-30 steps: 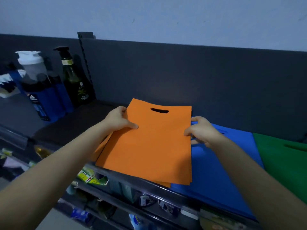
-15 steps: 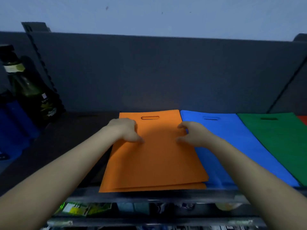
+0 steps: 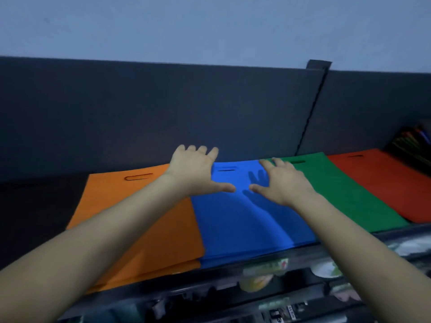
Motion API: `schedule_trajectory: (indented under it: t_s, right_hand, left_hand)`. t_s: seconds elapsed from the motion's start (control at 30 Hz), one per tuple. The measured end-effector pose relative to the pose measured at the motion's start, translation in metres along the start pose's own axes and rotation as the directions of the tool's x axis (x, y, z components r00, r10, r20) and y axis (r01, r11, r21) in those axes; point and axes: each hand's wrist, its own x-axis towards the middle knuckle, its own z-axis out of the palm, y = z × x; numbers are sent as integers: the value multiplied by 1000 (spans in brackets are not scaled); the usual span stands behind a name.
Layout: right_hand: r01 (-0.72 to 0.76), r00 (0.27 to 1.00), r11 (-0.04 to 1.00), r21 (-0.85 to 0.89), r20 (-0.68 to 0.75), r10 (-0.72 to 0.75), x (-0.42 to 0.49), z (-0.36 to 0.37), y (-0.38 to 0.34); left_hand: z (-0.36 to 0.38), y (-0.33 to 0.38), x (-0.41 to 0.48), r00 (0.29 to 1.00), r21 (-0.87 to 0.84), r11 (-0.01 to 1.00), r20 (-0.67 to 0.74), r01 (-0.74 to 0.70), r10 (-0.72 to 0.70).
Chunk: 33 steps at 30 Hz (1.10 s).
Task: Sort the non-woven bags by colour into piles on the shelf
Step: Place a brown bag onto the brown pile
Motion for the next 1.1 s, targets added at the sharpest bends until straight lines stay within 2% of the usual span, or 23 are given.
schedule_trajectory:
  t_s: [0.13, 0.43, 0.53, 0.63, 0.7, 0.83, 0.93, 1.1]
  right_hand:
    - [-28, 999, 1000, -14, -45, 27, -1, -7, 97]
    - [-42, 999, 996, -76, -17, 41, -14, -23, 305]
    - [-128, 989, 992, -21, -83, 126, -12, -34, 353]
    - [-226, 972, 954, -198, -106, 208, -9, -38, 392]
    - [-283, 959, 925, -253, -104, 265, -11, -38, 415]
    - [-367, 926, 917, -155, -153, 345, -15, -49, 465]
    - [-405, 912, 903, -144, -133, 388, -13, -62, 513]
    - [-415, 909, 907, -75, -74, 410, 4, -64, 612]
  left_hand:
    - [-16, 95, 38, 999, 26, 999, -23, -30, 31]
    - [-42, 301, 129, 997, -88, 994, 30, -71, 74]
    - [-53, 344, 157, 992, -74, 989, 8, -126, 127]
    - [-71, 373, 191, 986, -69, 985, -65, -160, 156]
    - [-78, 393, 210, 974, -63, 977, -114, -204, 196]
    - [-85, 442, 233, 952, -102, 954, -155, -282, 265]
    - [-92, 487, 252, 943, -130, 939, -149, -318, 299]
    - [-93, 564, 296, 959, -203, 943, -157, -266, 237]
